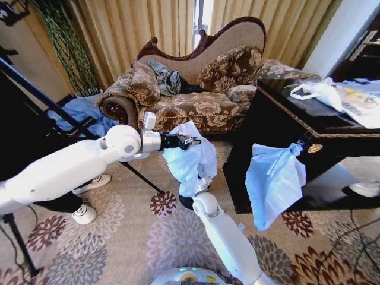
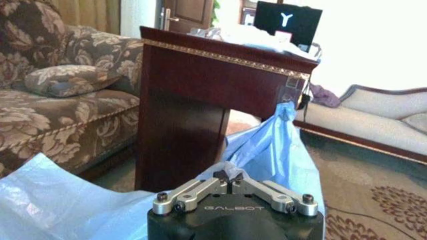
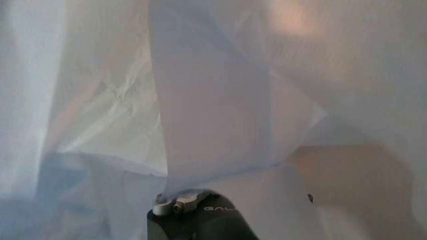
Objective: Place a garbage bag over the trash bin.
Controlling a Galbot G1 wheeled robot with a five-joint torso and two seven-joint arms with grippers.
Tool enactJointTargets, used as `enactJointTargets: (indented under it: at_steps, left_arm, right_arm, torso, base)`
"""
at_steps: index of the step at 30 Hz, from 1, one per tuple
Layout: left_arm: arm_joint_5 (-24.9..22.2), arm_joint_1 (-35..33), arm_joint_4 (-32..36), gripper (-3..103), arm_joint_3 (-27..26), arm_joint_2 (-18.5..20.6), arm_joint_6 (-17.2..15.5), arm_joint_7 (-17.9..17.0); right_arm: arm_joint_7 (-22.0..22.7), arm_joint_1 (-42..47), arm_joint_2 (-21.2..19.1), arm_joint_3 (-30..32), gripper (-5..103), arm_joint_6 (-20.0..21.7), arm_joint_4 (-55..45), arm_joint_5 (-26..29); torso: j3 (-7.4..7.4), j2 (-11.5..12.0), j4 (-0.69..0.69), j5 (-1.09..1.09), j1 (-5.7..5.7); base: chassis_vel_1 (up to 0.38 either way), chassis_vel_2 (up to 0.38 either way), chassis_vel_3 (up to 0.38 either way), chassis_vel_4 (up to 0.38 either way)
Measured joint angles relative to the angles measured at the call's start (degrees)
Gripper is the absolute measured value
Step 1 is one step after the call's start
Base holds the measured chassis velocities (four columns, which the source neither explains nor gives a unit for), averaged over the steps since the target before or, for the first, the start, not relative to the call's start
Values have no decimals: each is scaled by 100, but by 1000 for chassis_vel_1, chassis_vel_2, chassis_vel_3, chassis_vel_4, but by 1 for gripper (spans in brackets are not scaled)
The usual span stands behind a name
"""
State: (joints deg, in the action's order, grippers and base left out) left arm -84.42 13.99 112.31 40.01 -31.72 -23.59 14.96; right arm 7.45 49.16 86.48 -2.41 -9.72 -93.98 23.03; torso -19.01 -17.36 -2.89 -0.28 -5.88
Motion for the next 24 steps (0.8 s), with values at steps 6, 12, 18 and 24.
enactJointTargets:
  at_steps: [6,12,18,24]
  left_arm:
    - [-59,128,-13,0,115,-19,96,167]
    - [95,61,-29,0,142,88,141,351]
    - [226,-76,-7,0,104,134,202,481]
    - [228,-85,-40,0,104,55,259,536]
  right_arm:
    - [14,-131,170,-25,0,-55,185,45]
    - [79,-233,239,25,0,-51,179,54]
    - [119,-347,227,56,0,-19,182,74]
    - [129,-437,337,56,0,-20,275,74]
  torso:
    - [0,0,0,0,0]
    - [0,0,0,0,1]
    - [0,0,0,0,1]
    - [0,0,0,0,1]
  base:
    - [0,0,0,0]
    - [0,0,0,0]
    - [0,0,0,0]
    - [0,0,0,0]
